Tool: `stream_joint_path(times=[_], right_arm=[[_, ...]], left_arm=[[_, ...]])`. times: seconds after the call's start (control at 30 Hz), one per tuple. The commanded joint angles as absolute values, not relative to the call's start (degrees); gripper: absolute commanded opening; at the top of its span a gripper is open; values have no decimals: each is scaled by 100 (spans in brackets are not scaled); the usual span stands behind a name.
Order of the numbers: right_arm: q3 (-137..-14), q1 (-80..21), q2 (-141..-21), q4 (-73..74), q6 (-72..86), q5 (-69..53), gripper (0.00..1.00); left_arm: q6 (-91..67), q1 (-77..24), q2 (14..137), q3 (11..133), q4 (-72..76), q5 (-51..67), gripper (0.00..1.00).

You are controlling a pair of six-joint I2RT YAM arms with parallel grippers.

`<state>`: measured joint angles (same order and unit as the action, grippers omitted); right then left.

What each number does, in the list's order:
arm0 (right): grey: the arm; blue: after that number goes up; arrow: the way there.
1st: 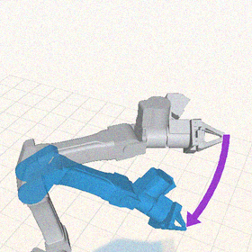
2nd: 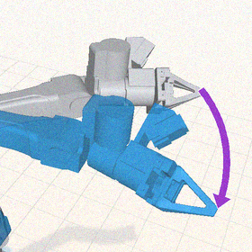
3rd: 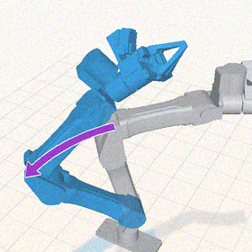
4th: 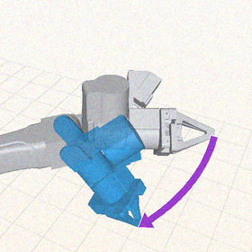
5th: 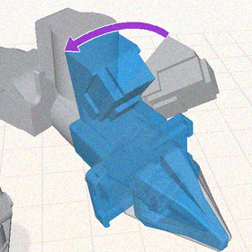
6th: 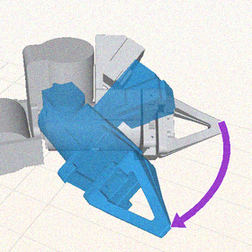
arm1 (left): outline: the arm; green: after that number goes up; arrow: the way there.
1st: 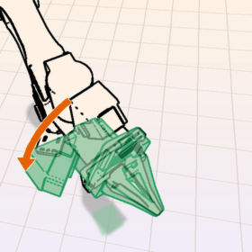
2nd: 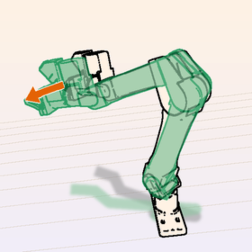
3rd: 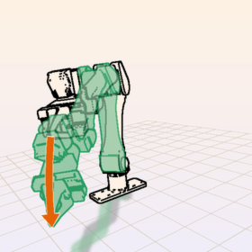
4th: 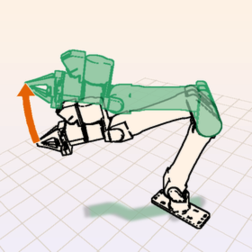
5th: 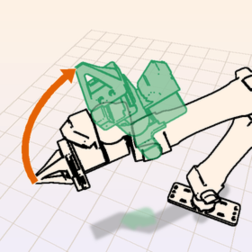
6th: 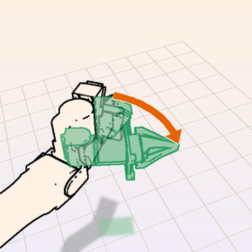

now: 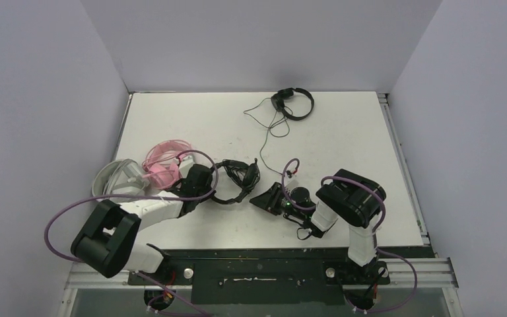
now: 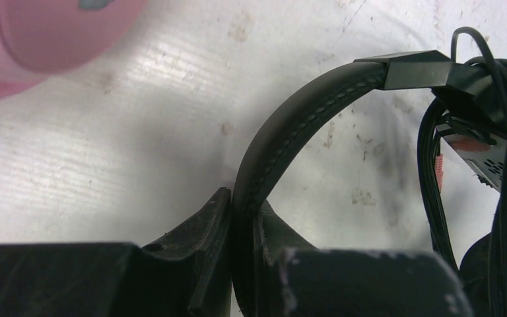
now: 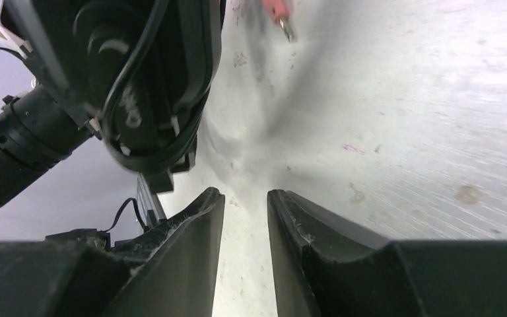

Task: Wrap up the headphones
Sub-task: Place the headphones at the center of the board.

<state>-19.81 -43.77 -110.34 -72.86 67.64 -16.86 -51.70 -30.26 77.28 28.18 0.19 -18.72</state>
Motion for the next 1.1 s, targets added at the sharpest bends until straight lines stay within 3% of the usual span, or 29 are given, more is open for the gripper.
stream_joint_path(times=[0.0, 0.63, 0.87, 1.07], right_arm=[[-1705, -4211, -10676, -7306, 6643, -1598, 33], [-1617, -4245, -6344, -2392, 4764, -112, 51], [-1640, -4228, -5662, -1723, 4614, -18, 53], [-1749, -4210, -5443, -1465, 4510, -18, 55]], left_arm=[[-5180, -2988, 8173, 3268, 349, -2260, 0], [-5954, -2235, 10259, 5672, -939, -2780, 0], [-6116, -2043, 10634, 6452, -1415, -3371, 0], [-6254, -1865, 11404, 7908, -2939, -3678, 0]])
